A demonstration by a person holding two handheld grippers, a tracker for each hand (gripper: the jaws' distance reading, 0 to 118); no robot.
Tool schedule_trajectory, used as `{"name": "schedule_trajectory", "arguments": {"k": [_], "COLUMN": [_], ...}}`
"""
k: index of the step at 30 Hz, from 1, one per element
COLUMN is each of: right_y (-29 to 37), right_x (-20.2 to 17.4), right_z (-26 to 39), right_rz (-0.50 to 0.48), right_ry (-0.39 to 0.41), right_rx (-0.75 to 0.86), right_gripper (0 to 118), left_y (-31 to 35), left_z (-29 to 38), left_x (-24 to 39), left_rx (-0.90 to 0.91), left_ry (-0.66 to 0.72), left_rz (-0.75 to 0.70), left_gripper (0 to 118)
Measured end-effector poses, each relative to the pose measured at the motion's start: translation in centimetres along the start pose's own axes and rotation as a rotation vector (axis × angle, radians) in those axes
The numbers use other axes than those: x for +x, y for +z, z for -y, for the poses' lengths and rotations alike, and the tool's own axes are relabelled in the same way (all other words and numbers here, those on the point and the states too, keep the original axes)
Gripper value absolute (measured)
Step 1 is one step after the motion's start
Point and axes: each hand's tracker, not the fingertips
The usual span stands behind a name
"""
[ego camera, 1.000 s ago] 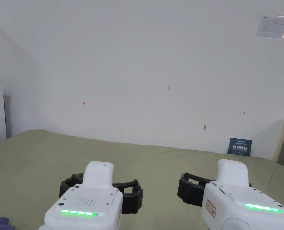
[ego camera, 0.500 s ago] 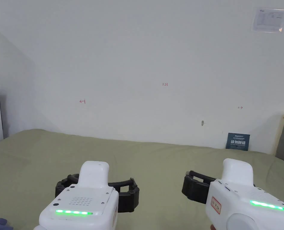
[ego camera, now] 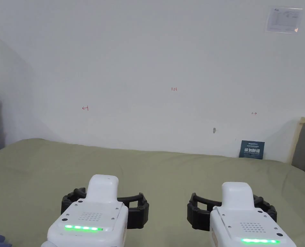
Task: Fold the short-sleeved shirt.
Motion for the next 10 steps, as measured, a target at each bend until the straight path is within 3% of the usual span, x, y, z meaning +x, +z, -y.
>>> {"name": "schedule_trajectory", "arguments": {"k": [10], "right_y": [-0.16], "right_x": [-0.25], "right_z": [-0.29], "right_rz": [-0.011], "right_ry": [-0.009], "right_rx": [0.004], "right_gripper": [118], "left_y": [-0.30], "left_z": [0.34], "left_x": [-0.09], "left_rx": [-0.012], "left_ry": [-0.002], "left_rz": [0.001], "left_gripper": [118]}}
